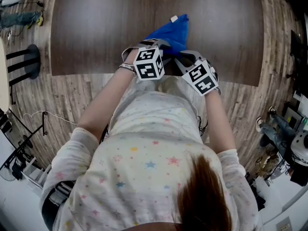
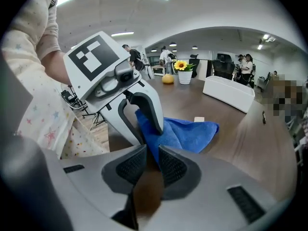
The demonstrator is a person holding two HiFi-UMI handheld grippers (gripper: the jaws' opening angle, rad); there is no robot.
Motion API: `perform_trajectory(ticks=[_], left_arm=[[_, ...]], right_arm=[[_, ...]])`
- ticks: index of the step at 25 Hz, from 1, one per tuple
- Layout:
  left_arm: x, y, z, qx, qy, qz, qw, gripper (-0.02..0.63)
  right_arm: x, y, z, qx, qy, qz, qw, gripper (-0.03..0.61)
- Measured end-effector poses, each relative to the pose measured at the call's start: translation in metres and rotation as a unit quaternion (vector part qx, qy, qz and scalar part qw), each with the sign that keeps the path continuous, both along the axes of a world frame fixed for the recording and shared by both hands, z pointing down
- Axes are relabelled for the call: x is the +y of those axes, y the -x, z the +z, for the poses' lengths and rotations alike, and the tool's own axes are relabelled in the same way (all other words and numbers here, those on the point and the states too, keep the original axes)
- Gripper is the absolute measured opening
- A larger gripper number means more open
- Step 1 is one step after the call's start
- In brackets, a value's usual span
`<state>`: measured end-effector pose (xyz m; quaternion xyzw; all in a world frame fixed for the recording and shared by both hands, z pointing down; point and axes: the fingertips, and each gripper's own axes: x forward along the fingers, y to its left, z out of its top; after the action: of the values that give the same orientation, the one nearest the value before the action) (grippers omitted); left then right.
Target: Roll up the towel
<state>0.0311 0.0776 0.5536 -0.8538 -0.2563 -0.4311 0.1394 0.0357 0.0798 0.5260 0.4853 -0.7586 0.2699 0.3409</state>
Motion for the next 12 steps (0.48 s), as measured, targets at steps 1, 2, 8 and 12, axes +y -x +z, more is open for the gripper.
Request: perform_trajectory(ticks=[1,2,8,12], left_arm=[[-0.001,0.0,0.0,0.0,0.0,-0.001,1.0,0.138],[-0.001,-0.001,-0.001,0.001,0.0,-0.002,1.0,0.138],[-0.007,-0.007,-0.005,0.015,-0.004,-0.013,0.9998,0.144],[-0.006,-0.009,-0.015,0.031,0.011,-0.018,0.9993,0.146]], right_arm=[[0.0,0.001,0.004,0.001,0.004,-0.001,1.0,0.077],[0.0,0.0,0.007,0.003,0.006,0.0,1.0,0.073],[-0.015,-0.016,0.012,0.02,0.0,0.027,0.999,0.035],[-0.019,-0.023,0.011,0.017,-0.002,0.039,0.999,0.035]])
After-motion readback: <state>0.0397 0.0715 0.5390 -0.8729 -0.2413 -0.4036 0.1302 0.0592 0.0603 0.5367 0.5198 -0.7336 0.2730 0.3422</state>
